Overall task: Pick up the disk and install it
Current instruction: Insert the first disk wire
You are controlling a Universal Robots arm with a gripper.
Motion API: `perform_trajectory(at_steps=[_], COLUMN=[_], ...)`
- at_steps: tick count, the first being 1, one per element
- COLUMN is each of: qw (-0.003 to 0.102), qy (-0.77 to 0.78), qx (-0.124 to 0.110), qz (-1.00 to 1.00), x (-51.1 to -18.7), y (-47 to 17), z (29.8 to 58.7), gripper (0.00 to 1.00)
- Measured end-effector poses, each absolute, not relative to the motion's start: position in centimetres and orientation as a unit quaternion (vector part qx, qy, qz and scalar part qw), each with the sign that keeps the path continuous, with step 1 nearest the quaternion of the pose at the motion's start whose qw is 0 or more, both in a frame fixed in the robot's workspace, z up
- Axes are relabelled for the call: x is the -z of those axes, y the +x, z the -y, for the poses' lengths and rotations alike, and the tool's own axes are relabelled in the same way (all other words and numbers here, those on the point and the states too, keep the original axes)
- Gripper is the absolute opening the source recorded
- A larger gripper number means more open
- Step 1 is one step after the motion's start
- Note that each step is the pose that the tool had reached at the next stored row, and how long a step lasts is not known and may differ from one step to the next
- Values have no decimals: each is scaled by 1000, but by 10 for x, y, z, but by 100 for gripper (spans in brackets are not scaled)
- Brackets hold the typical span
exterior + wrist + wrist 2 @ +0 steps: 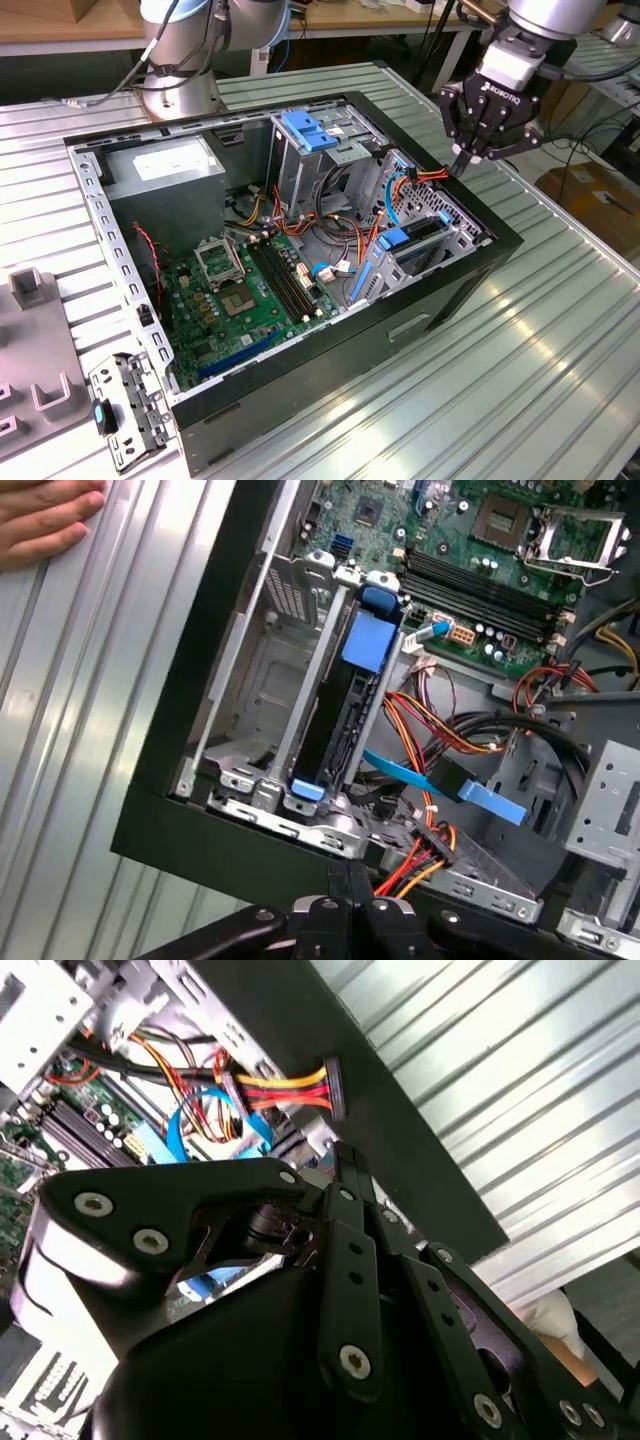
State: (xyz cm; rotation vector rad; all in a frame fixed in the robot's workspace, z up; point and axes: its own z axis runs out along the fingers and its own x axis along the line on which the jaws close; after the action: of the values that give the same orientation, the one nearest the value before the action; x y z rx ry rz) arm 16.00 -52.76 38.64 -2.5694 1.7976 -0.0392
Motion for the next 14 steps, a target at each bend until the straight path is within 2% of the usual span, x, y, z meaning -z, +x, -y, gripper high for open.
perform_trajectory(at_steps=[12, 13, 14], qw=[4, 4, 4], qy=[-854, -858, -862], qx=[12, 12, 12], qz=[-520, -514, -507], x=[-378, -378, -378], y=[172, 173, 173], z=[519, 518, 518], gripper=[11, 11, 18])
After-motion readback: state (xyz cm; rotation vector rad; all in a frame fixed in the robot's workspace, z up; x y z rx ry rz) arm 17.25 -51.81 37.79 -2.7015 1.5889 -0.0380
